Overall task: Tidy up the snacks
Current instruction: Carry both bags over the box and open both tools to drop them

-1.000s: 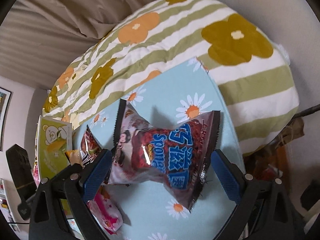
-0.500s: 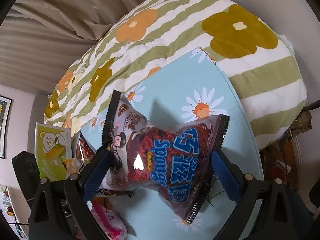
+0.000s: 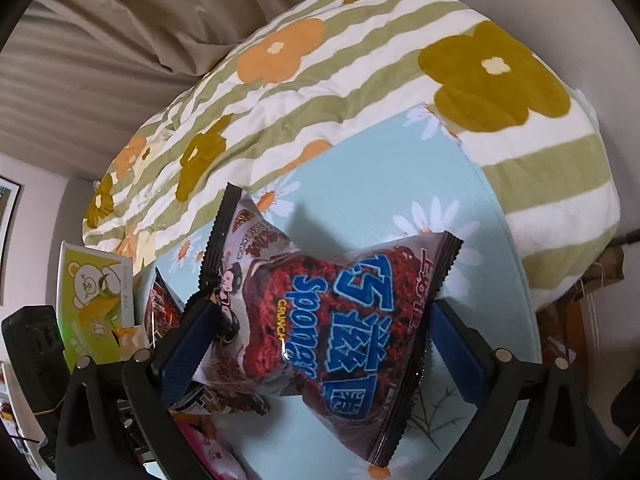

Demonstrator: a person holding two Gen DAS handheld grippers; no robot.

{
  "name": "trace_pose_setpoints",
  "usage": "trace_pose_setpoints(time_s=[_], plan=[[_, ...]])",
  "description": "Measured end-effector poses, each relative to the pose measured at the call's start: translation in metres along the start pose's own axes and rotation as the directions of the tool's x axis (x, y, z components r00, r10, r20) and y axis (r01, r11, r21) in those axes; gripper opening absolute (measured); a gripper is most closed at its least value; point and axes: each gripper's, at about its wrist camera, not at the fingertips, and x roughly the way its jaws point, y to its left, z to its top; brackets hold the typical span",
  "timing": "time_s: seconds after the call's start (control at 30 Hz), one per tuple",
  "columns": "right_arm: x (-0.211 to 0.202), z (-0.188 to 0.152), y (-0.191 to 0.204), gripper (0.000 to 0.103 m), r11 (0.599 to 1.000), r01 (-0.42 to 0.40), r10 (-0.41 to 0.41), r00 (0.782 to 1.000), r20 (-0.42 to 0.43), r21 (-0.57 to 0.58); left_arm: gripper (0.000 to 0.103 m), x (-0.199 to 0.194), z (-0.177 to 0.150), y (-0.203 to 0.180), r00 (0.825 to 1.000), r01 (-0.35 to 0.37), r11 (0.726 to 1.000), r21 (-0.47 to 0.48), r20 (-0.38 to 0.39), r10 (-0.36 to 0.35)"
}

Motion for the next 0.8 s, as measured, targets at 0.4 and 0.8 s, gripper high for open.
trace_pose_setpoints(time_s=[0.4, 0.8], plan=[[-0.008, -0.009, 0.019, 0.068, 0.996, -0.039, 0.042, 0.999, 0.033, -0.083, 0.071, -0.009, -0.001, 0.007, 1.000, 0.011, 1.000, -0.025, 0.003, -0.011], [-0.049, -0.003, 0.028, 0.066, 0.993, -0.075, 0.083, 0.993, 0.085, -0.091, 0.071, -0.048, -0.002, 0.004, 0.998, 0.004, 0.999, -0.036, 0.063, -0.001]])
